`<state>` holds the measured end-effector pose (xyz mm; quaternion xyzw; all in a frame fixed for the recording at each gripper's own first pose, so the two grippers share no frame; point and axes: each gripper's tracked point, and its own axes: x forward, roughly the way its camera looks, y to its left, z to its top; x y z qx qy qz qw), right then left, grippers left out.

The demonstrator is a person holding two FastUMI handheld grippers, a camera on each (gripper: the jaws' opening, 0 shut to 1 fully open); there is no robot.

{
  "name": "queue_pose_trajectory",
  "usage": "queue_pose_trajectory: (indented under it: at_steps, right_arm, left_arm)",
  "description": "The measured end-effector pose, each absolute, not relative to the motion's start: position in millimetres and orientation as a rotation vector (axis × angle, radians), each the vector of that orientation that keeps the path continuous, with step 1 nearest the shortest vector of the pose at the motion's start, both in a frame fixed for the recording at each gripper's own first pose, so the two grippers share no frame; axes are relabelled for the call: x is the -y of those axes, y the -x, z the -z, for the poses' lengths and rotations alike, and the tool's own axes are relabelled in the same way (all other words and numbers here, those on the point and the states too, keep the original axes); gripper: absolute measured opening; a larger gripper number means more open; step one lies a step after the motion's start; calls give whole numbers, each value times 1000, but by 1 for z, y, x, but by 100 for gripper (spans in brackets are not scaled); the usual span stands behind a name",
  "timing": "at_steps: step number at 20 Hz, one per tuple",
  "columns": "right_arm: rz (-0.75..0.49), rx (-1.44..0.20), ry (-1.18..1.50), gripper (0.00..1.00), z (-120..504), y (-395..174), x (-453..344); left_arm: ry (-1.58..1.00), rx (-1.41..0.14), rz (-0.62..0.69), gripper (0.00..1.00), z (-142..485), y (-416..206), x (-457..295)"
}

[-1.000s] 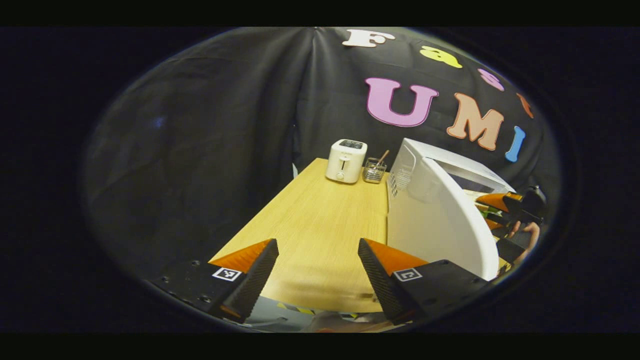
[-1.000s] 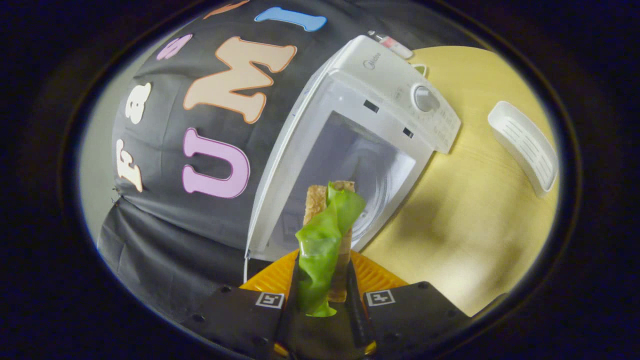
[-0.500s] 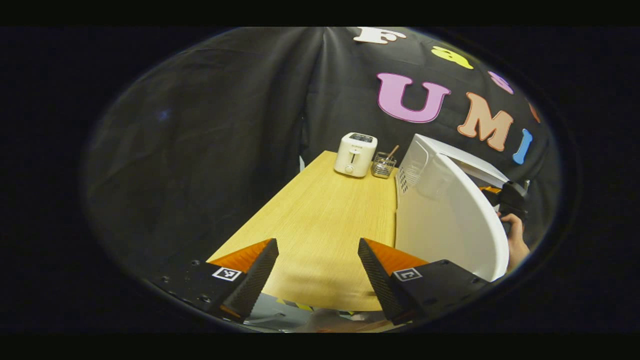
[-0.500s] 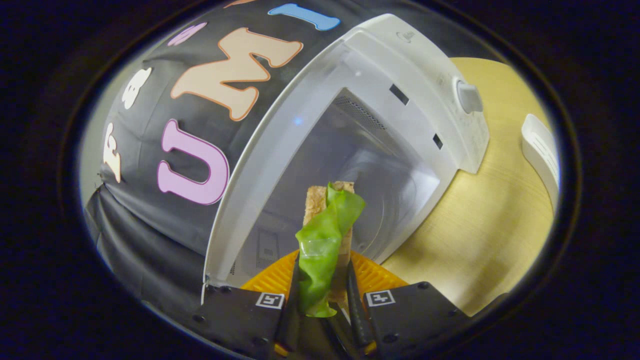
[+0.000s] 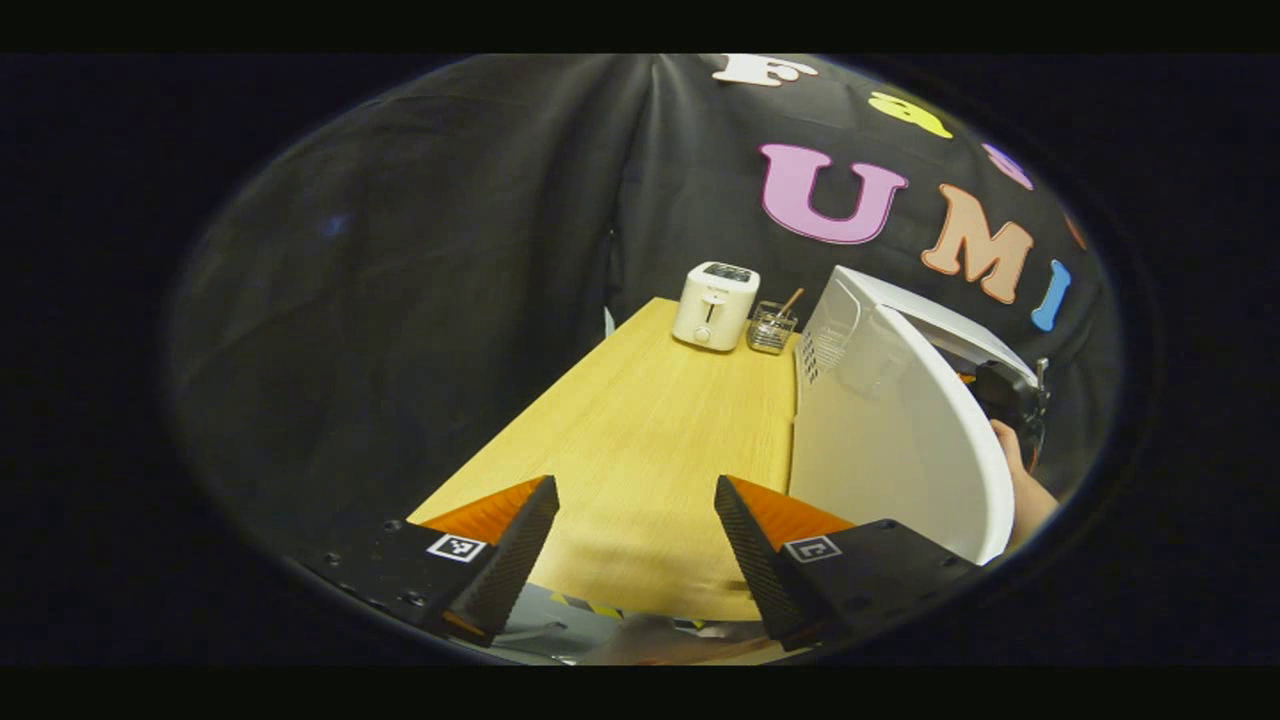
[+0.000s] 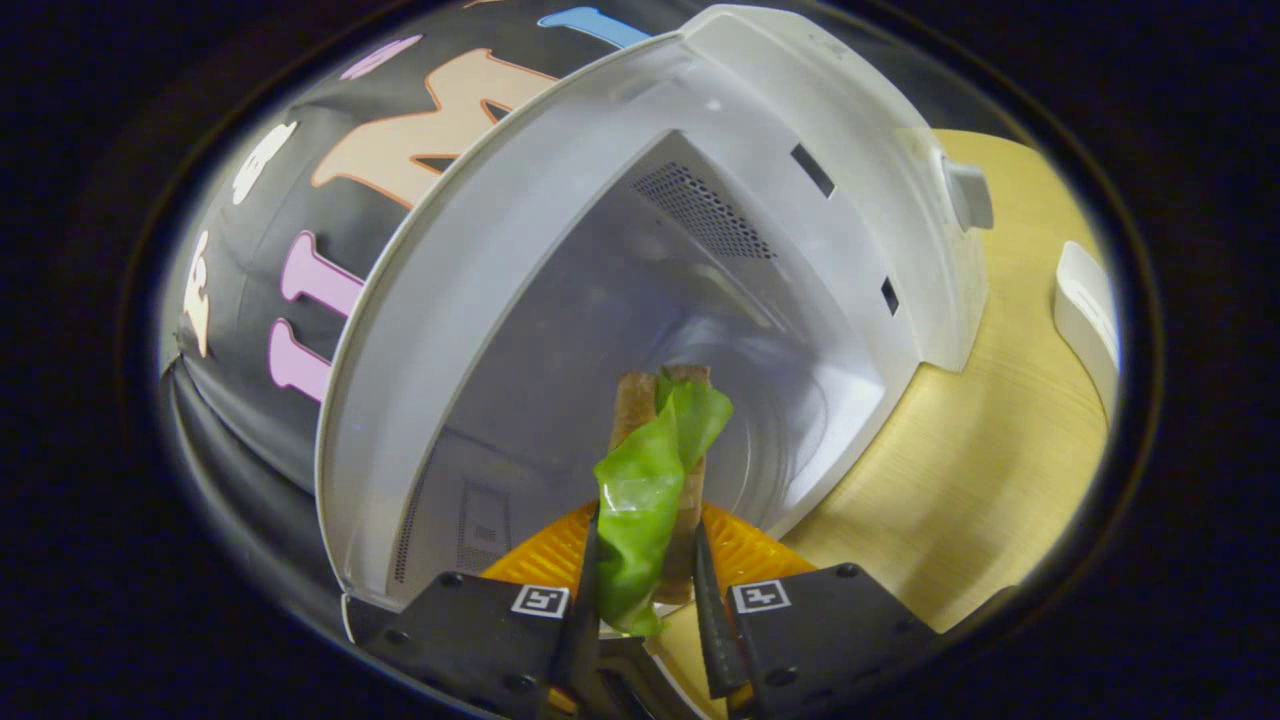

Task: Open the microwave oven with the left hand, put the food in, and close the microwave oven.

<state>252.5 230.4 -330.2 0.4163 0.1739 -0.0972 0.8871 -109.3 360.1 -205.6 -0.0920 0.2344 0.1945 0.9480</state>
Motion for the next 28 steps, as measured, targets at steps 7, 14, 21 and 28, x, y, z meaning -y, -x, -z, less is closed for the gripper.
queue_pose_trajectory:
  at_steps: [7, 14, 21, 28]
  right_arm:
    - [285, -370, -711, 51, 345, -251, -213]
    - [332, -396, -587, 98, 350, -228, -193]
    - [318, -332, -529, 99, 310, -187, -182]
    - [271, -291, -446, 100, 271, -126, -180]
  left_arm:
    - [174, -484, -403, 91, 203, 110, -361]
    - [200, -500, -380, 87, 206, 111, -359]
    - [154, -515, -303, 54, 208, 107, -337]
    - [85, -580, -247, 1, 219, 113, -318]
